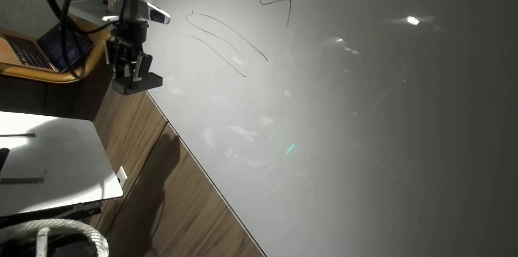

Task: Erase the drawings on the whiteboard

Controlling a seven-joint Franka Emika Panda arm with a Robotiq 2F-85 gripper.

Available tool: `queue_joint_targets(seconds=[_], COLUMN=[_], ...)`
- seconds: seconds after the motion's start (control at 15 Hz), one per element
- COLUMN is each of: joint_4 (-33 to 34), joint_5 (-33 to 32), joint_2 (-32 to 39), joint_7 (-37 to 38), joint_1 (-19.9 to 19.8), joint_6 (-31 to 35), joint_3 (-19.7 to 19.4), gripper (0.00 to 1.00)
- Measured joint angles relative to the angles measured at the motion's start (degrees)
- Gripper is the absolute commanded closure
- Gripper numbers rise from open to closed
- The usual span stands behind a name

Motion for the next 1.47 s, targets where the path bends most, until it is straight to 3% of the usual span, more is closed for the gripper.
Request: queue_joint_targets(seconds=[0.6, 1.0, 1.47], joint_4=[16.98, 32.57, 47.73], joint_5=[-0.01, -0.5, -1.23], joint_2=[-1.75, 3.39, 8.57], joint_7=[-0.17, 0.45, 4.11], joint_1=[-0.04, -0.15, -1.03], joint_6=[-0.51, -0.52, -0.6], joint_3=[2.53, 4.69, 4.47], gripper=[0.71, 0.71, 0.71])
